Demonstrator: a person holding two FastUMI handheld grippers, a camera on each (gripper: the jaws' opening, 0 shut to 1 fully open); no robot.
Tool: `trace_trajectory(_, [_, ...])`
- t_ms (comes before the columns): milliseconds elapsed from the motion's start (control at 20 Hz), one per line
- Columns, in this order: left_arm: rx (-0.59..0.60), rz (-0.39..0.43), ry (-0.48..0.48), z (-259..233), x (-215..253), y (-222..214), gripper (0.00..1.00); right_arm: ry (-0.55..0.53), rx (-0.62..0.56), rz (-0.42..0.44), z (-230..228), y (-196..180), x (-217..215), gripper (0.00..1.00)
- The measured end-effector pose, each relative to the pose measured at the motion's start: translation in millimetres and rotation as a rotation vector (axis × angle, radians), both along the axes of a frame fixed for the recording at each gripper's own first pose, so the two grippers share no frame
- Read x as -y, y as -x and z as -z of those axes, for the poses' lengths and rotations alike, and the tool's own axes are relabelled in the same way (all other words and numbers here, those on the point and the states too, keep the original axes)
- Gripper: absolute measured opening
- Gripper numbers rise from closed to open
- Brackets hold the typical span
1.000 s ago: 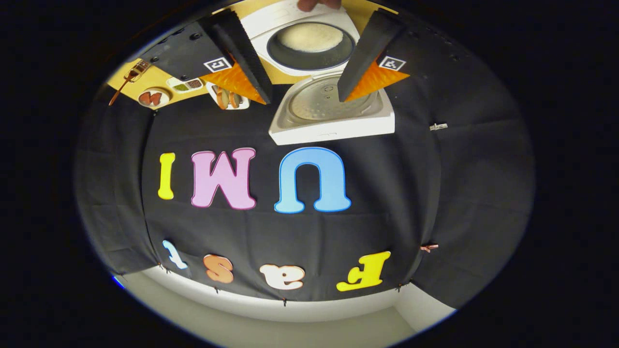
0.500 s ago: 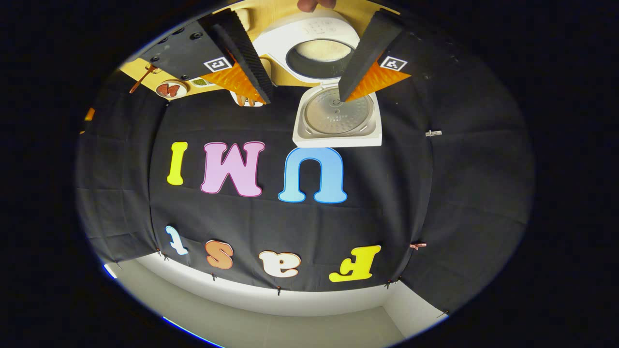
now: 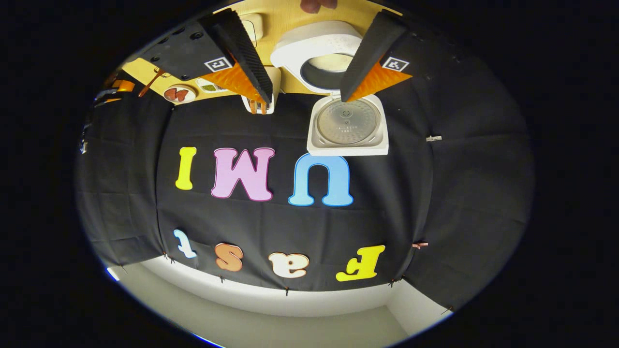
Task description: Close the left gripper, press the button to open the rice cooker; take a wooden spoon from the chopstick holder with the right hand, scoop a spoonful of rice and pour it into the rice cooker, then put the wooden spoon back into the chopstick holder.
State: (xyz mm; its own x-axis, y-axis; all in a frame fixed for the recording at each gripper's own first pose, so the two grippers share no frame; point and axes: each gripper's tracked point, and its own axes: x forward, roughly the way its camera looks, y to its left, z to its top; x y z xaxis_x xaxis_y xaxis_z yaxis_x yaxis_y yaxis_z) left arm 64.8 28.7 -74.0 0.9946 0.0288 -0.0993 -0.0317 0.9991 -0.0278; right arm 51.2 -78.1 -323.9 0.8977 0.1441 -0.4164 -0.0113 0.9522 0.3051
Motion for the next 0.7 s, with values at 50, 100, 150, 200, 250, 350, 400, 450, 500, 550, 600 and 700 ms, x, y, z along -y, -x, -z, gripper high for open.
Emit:
trace_trajectory(50, [-0.007,0.007,-0.003,3.0,6.3,3.2,0.96,-0.017,-0.011,-0.002,11.5,-3.8,-0.5,0.92])
trace_trajectory(100, [-0.015,0.013,-0.004,5.2,11.2,6.1,0.96,-0.034,-0.021,-0.012,22.8,-9.3,-2.7,0.87])
trace_trajectory(150, [-0.021,0.015,-0.004,7.9,14.4,7.5,0.96,-0.048,-0.025,-0.019,31.9,-13.8,-4.7,0.85])
trace_trajectory(200, [-0.029,0.012,-0.007,10.0,16.5,8.6,0.96,-0.076,-0.024,-0.025,40.8,-19.8,-7.4,0.80])
trace_trajectory(250, [-0.032,0.007,-0.017,13.3,17.2,8.5,0.96,-0.119,-0.029,-0.028,48.2,-25.0,-10.4,0.78])
trace_trajectory(350, [-0.040,-0.001,-0.033,17.9,21.4,9.4,0.96,-0.216,-0.052,-0.038,64.7,-34.4,-21.2,0.77])
trace_trajectory(400, [-0.049,-0.001,-0.034,21.6,25.0,9.5,0.96,-0.241,-0.067,-0.039,75.0,-38.8,-23.2,0.77])
trace_trajectory(450, [-0.057,-0.006,-0.033,26.3,26.9,9.0,0.96,-0.252,-0.075,-0.039,83.9,-44.0,-23.9,0.77])
trace_trajectory(500, [-0.066,-0.012,-0.034,29.8,27.1,9.0,0.96,-0.265,-0.077,-0.039,90.0,-49.1,-25.0,0.77])
trace_trajectory(550, [-0.078,-0.020,-0.031,36.1,25.7,8.8,0.96,-0.289,-0.075,-0.033,93.2,-55.7,-26.4,0.77])
trace_trajectory(600, [-0.097,-0.025,-0.026,43.9,25.3,10.3,0.96,-0.305,-0.070,-0.027,94.3,-61.8,-25.8,0.77])
trace_trajectory(700, [-0.139,-0.047,-0.014,62.0,20.8,14.1,0.96,-0.332,-0.062,-0.028,95.2,-72.9,-29.5,0.77])
